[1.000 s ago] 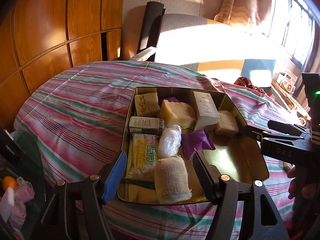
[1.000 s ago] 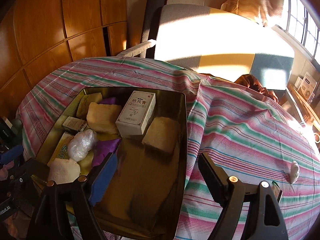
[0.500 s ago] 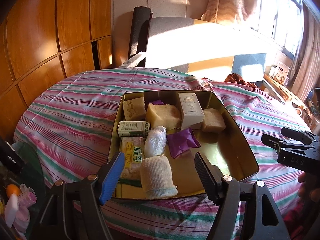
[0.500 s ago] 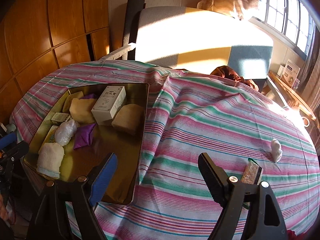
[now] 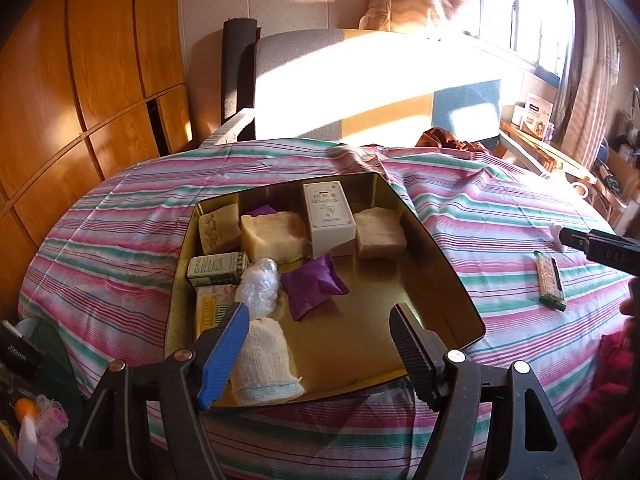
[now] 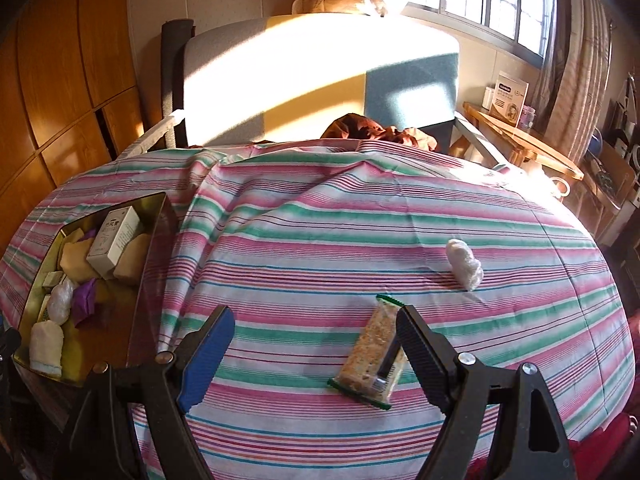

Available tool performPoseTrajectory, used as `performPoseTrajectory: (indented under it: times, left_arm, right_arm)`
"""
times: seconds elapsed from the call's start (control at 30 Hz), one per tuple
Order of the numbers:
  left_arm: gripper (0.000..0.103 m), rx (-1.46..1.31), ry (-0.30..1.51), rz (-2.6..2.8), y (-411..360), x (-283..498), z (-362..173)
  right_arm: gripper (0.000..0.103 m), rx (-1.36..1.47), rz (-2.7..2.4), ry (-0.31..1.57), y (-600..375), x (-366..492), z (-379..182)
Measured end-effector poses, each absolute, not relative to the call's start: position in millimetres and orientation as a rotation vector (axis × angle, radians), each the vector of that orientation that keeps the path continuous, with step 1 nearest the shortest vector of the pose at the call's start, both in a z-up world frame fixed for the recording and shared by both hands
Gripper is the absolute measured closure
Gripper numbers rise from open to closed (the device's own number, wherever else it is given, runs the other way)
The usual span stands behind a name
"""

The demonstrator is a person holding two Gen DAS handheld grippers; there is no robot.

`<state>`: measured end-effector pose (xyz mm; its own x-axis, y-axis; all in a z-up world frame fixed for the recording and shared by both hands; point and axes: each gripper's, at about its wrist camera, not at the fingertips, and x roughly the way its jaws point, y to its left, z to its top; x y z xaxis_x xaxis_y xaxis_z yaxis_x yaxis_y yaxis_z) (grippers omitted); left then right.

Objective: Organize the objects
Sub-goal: 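Grasp the cracker packet with the left gripper while the right reaches toward the plastic bundle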

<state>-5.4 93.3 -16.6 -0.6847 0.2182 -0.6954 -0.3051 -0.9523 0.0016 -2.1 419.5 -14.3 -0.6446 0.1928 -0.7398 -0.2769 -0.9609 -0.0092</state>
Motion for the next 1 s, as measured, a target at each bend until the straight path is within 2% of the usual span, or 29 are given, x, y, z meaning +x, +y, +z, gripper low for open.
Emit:
performPoseTrajectory:
  times: [0.2,0.37,0.47,0.63,1.0]
  left_arm:
    - [0.030,-1.047,0.247,2.578,131,-6,-17]
    - [0.030,-1.026,0.325,2.503,171,-6,-19]
    - [0.030,-1.009,0.364,2.449,200,-6,-21]
    - [0.030,-0.990,0.425,2.319,259,-8,-30]
    - [0.030,-1.048,0.472,2.011,389,-20,-73]
  right_arm:
    - [0.019,-1.046,2.507,0.280,497,14,-8]
    - [0.019,-0.893,2.395,0.462,555,35,-20]
    - [0.019,-0.838,2.315,0.680,583,53,-31]
    - [0.019,-0.773,2.243,0.869,607,73,-38]
    - [0.019,-0.823,2.261,0.946,609,67,-47]
